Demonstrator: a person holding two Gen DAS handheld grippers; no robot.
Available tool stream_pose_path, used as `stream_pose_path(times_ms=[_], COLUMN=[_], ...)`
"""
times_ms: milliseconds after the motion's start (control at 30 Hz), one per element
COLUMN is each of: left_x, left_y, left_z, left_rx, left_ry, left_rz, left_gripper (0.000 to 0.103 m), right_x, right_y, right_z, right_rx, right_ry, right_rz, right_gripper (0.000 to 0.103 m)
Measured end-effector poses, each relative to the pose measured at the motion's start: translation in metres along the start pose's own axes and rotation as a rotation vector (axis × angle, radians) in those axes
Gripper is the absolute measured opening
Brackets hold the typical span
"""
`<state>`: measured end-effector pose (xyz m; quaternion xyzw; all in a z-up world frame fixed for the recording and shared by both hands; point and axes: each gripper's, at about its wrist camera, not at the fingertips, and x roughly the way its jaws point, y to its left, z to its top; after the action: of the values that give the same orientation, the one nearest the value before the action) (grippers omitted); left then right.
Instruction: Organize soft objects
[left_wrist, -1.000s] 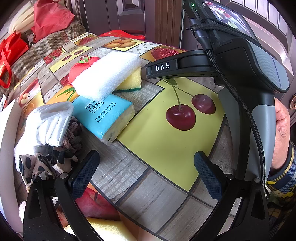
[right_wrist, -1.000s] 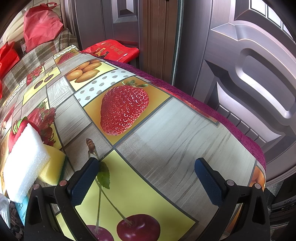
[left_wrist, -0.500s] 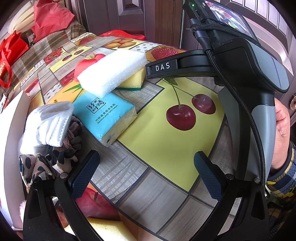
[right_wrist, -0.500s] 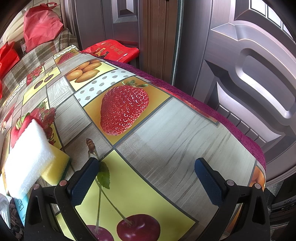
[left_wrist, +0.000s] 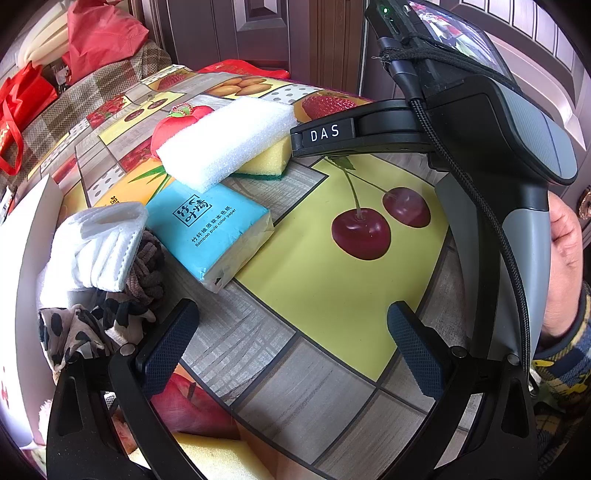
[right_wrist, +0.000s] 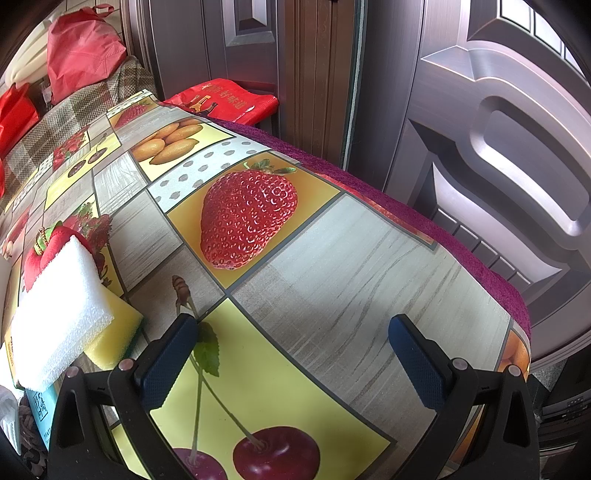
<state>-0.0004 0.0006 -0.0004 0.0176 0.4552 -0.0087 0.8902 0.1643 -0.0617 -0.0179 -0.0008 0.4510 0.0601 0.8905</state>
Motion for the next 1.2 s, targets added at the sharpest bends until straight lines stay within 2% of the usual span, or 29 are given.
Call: stream_pose_path(times_ms=[833,933,1100,1200], left_x=[0.001,-0.004,-0.058,-0.101], left_y=[0.001,0.002,0.005,0.025], left_z=[0.002,0.000,-0.009,-0.022], left_rx=[0.010,0.009,-0.044,-0.107], left_ry=[-0.003,-0.014,-0.183,-0.288], left_rz=[-0.006,-0.033,-0.122,-0.135], left_gripper=[0.102,0.102,0.102,0.103], right_x=[0.001,0.001,-0.001,-0.007], right_y=[0.001,0.001,-0.002,-0.010], right_z=[0.002,0.002,0.001,0.001], right_rx=[-0.014,-0.009,-0.041,-0.074], right_ry=[-0.003,-0.003,0.004,-0.006], right_rz=[0.007,0.010,0.050,0.190], right_gripper=[0.103,0.103,0.103,0.103])
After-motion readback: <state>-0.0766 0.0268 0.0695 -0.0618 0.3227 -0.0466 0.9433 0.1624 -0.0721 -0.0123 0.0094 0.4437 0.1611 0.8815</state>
